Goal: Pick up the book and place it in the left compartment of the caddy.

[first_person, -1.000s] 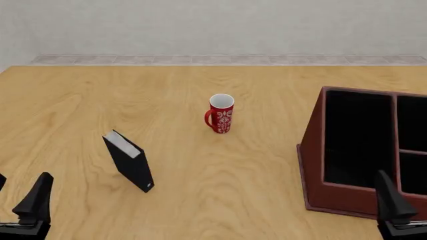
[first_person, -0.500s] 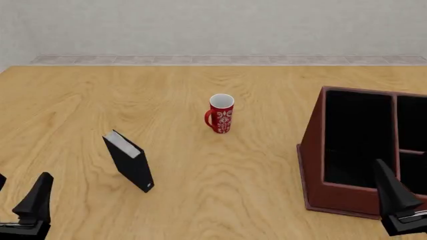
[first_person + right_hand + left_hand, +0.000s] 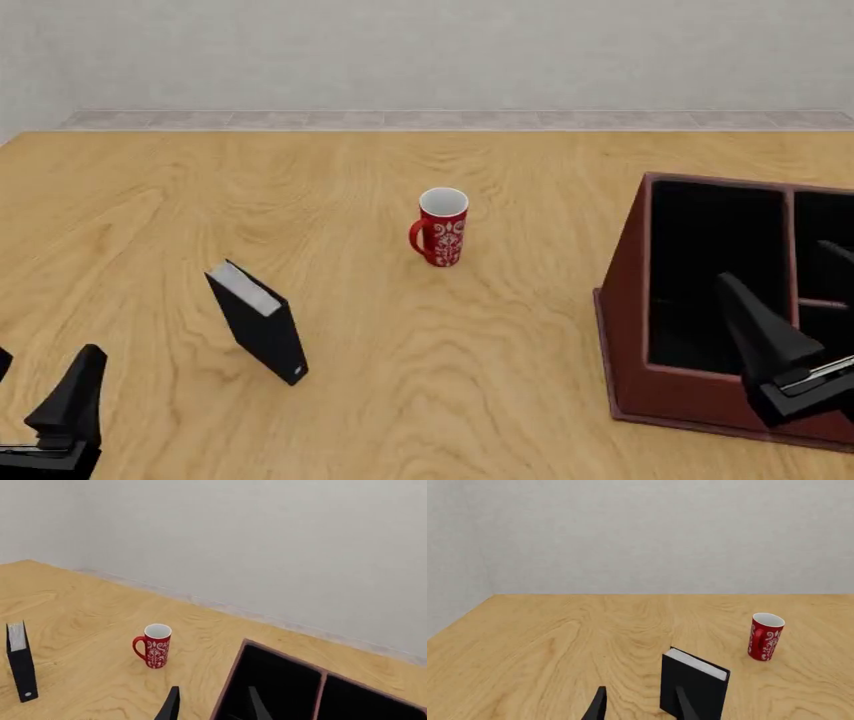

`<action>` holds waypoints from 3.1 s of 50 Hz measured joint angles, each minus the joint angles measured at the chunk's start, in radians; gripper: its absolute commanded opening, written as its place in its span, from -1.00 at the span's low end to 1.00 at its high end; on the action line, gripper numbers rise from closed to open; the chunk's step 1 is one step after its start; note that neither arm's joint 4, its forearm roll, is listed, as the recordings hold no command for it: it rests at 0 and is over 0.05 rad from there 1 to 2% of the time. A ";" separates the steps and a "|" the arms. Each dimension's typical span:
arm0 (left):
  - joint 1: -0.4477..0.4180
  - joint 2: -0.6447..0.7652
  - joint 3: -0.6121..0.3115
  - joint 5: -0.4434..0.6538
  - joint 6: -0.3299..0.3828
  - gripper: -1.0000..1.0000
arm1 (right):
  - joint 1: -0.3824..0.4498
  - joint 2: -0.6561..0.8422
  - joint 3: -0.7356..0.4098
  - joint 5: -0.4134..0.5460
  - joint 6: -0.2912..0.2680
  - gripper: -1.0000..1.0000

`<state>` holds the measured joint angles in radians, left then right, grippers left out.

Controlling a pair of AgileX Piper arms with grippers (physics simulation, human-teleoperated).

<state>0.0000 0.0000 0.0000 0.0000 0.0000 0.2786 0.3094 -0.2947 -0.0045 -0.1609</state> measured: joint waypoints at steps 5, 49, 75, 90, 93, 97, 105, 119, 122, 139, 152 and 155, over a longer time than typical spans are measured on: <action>0.000 0.000 0.000 0.000 0.000 1.00 | 0.028 0.043 -0.042 0.012 -0.012 1.00; 0.000 0.000 0.000 0.000 0.000 1.00 | 0.239 0.538 -0.490 0.169 -0.035 1.00; 0.000 0.000 0.000 0.000 0.000 1.00 | 0.318 0.860 -0.801 0.319 0.003 1.00; 0.000 0.000 0.000 0.000 0.000 1.00 | 0.368 0.988 -0.914 0.364 0.026 1.00; 0.000 0.000 0.000 0.000 0.000 1.00 | 0.381 1.009 -0.930 0.366 0.029 1.00; 0.000 0.000 0.000 0.000 0.000 1.00 | 0.400 1.033 -0.950 0.367 0.032 1.00; 0.000 0.000 0.000 0.000 0.000 1.00 | 0.436 1.077 -0.988 0.369 0.034 1.00; 0.000 0.000 0.000 0.000 0.000 1.00 | 0.487 1.136 -1.040 0.369 0.037 1.00; 0.000 0.000 0.000 0.000 0.000 1.00 | 0.500 1.149 -1.052 0.368 0.039 1.00; 0.000 0.000 0.000 0.000 0.000 1.00 | 0.555 1.236 -1.112 0.351 0.057 1.00; 0.000 0.000 0.000 0.000 0.000 1.00 | 0.597 1.313 -1.169 0.342 0.073 1.00; 0.000 0.000 0.000 0.000 0.000 1.00 | 0.606 1.330 -1.183 0.341 0.076 1.00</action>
<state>0.0000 0.0000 0.0000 0.0000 0.0000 0.8845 1.6391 -1.4778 0.3365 -0.0852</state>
